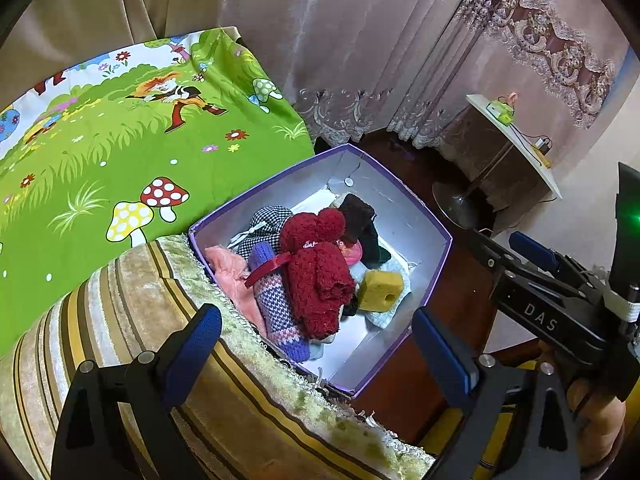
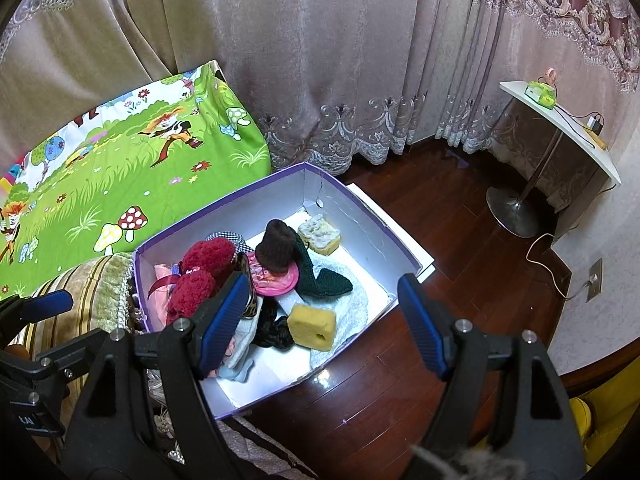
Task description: Organize soft objects
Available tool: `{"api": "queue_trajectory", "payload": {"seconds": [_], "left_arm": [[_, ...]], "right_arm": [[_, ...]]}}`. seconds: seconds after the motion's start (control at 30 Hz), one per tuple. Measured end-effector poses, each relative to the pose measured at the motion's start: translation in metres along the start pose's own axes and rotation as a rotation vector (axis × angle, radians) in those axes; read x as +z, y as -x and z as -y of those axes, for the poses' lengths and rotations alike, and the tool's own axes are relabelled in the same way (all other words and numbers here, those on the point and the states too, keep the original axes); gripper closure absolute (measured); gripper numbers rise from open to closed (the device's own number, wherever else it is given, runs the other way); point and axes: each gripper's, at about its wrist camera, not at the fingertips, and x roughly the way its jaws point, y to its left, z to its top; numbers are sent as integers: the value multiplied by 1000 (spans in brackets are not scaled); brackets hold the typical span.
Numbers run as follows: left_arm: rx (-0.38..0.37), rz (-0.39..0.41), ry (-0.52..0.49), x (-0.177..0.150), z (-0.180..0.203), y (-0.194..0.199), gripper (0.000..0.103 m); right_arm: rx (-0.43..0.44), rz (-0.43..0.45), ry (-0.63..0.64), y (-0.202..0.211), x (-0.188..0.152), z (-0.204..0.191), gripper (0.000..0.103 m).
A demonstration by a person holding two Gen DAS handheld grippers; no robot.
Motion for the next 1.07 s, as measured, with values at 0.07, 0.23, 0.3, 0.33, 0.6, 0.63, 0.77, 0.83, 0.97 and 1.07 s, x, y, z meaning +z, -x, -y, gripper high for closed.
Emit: {"api": "queue_trajectory", "payload": {"seconds": [0.07,0.23,0.3,0.33,0.6,0.63,0.77,0.83,0.97,1.07], "left_arm": [[0,-1,0,0,0,0,6],[-2,-5,1,-1,1,-1,6],[-4,-6,0,-1,1,-2,6],[-5,-6,-1,-1,1,-2,6],[-7,-12,-10,-1,3,-3,6],[-8,-12,-10,-1,3,-3,6],[-15,-17,-16,-1,3,-4,6],[-28,-21,-19,-1,4,-5,5],[-72,16,-36,1,7,-3,3],[-60,48,-74,1,14,4,3]], "right_arm": [[1,-1,-1,0,-1,1,24],[1,-2,-4,-1,-2,2,24],[0,-2,-5,-1,-4,2,24],[0,-3,-5,-1,-4,2,24],[-2,-4,-6,-1,-5,2,24],[-2,-4,-8,-1,-5,2,24],[-1,-5,-8,-2,-5,3,24],[0,-5,-8,-2,-5,3,24],[2,-9,-16,-3,-7,4,24],[5,-13,-21,-4,-8,5,24]]}}
